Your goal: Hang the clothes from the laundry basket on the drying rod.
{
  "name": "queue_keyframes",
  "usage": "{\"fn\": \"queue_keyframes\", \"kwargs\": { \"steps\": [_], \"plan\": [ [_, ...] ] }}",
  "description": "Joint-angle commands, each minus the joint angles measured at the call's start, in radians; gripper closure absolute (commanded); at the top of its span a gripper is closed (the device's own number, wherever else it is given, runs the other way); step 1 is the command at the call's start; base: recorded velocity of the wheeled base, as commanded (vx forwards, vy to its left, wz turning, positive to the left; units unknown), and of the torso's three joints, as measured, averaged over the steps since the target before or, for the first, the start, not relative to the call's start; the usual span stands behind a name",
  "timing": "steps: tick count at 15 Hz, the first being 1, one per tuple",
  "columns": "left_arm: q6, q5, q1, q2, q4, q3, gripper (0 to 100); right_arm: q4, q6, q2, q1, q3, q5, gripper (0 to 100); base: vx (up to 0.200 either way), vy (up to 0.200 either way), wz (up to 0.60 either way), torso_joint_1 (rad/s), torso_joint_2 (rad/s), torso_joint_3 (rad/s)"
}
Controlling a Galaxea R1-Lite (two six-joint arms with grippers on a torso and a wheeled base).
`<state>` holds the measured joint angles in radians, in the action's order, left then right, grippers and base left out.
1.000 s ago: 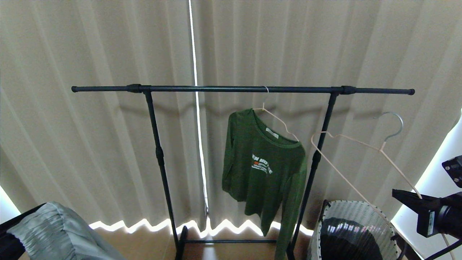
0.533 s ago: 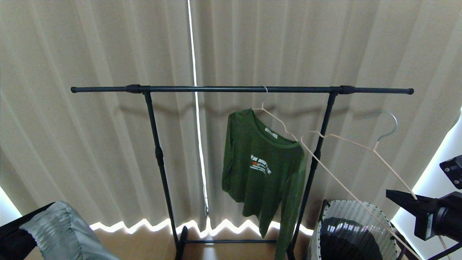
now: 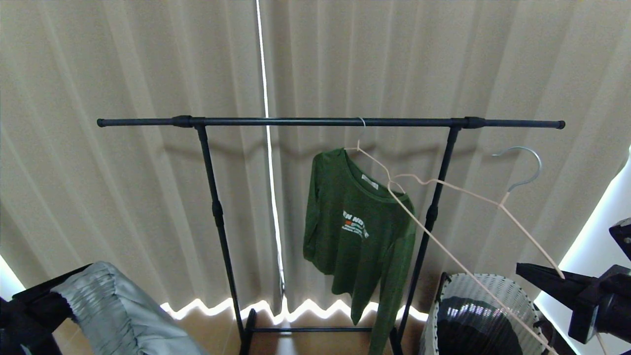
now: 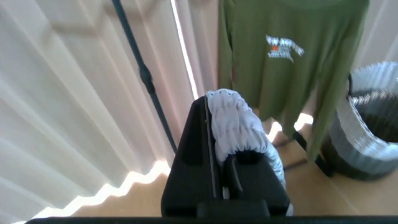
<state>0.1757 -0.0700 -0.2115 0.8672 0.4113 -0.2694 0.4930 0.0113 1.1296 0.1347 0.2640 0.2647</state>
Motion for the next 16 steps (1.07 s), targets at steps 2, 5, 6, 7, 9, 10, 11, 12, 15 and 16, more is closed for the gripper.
{"fn": "queue_keyframes", "kwargs": {
  "steps": [2, 5, 6, 7, 9, 10, 11, 12, 15, 16],
  "plan": [
    [-0.021, 0.004, -0.011, 0.144, 0.001, -0.082, 100, 0.002, 0.006, -0.034, 0.051, 0.004, 0.021, 100, 0.000, 0.000, 0.00, 0.000, 0.00, 0.000],
    [-0.024, 0.007, -0.011, 0.190, 0.001, -0.136, 100, 0.002, 0.010, -0.051, 0.145, 0.015, 0.021, 100, 0.000, 0.000, 0.00, 0.000, 0.00, 0.000],
    [-0.024, 0.009, -0.011, 0.210, 0.001, -0.159, 100, 0.001, 0.009, -0.045, 0.187, 0.027, 0.021, 100, 0.000, 0.000, 0.00, 0.000, 0.00, 0.000],
    [-0.024, 0.010, -0.009, 0.228, 0.001, -0.175, 100, -0.001, 0.007, -0.028, 0.204, 0.041, 0.021, 100, 0.000, 0.000, 0.00, 0.000, 0.00, 0.000],
    [-0.025, 0.022, -0.011, 0.265, 0.001, -0.203, 100, 0.001, 0.007, 0.047, 0.215, 0.069, 0.019, 100, 0.000, 0.000, 0.00, 0.000, 0.00, 0.000],
    [-0.024, 0.030, -0.012, 0.283, 0.001, -0.212, 100, 0.001, 0.009, 0.073, 0.230, 0.080, 0.019, 100, 0.000, 0.000, 0.00, 0.000, 0.00, 0.000],
    [-0.025, 0.032, -0.016, 0.312, 0.001, -0.228, 100, 0.002, 0.015, 0.098, 0.256, 0.090, 0.019, 100, 0.000, 0.000, 0.00, 0.000, 0.00, 0.000],
    [-0.039, 0.032, -0.026, 0.342, 0.003, -0.243, 100, 0.002, 0.022, 0.105, 0.283, 0.092, 0.019, 100, 0.000, 0.000, 0.00, 0.000, 0.00, 0.000],
    [-0.114, 0.107, -0.098, 0.429, 0.004, -0.292, 100, 0.004, 0.024, 0.122, 0.370, 0.095, 0.018, 100, 0.000, 0.000, 0.00, 0.000, 0.00, 0.000],
    [-0.128, 0.156, -0.123, 0.463, 0.006, -0.317, 100, 0.013, 0.027, 0.131, 0.402, 0.095, 0.018, 100, 0.000, 0.000, 0.00, 0.000, 0.00, 0.000]
  ]
}}
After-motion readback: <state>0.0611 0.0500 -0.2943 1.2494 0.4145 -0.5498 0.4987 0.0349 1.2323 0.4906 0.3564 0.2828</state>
